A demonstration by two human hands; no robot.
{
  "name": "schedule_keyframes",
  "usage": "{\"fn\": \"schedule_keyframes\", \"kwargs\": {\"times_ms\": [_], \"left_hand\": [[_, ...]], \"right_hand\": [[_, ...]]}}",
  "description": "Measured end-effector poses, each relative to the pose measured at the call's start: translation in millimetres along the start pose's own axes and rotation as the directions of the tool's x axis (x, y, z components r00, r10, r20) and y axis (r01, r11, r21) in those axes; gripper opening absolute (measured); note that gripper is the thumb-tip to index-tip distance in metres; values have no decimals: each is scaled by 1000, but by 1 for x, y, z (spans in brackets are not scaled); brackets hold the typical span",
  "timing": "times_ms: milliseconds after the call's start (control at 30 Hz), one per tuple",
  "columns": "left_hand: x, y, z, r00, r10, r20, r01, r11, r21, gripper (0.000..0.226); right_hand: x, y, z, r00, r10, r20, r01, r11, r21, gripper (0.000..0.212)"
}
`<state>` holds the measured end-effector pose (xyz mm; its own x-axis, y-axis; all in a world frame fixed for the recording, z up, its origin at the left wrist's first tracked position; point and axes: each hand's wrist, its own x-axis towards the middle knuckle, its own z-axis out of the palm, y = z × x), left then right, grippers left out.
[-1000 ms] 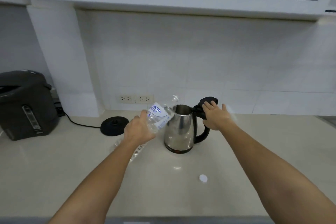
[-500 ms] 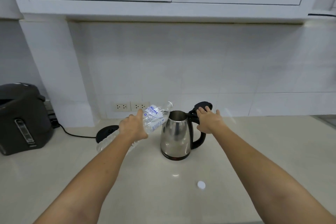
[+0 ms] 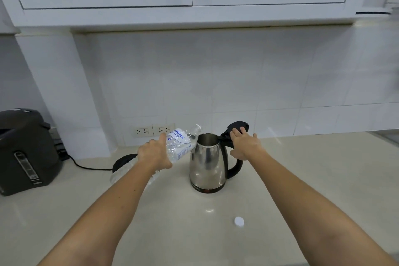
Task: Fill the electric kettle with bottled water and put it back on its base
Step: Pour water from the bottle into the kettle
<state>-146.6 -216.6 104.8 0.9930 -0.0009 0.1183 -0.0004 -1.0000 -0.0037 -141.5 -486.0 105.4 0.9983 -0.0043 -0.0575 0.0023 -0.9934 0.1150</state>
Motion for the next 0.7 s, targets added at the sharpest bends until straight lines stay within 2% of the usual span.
{"fn": "schedule_keyframes", "kwargs": {"times_ms": [400,700], "left_hand": [[0,-4,-4,1000,6,13,-6,998,59,70],[0,-3,-4,999,-7,34,6,1000,27,74]], "right_hand": [[2,0,3,1000,5,-2,-5,1000,21,72],[2,0,3,1000,8,-8,-8,1000,30,71]]}}
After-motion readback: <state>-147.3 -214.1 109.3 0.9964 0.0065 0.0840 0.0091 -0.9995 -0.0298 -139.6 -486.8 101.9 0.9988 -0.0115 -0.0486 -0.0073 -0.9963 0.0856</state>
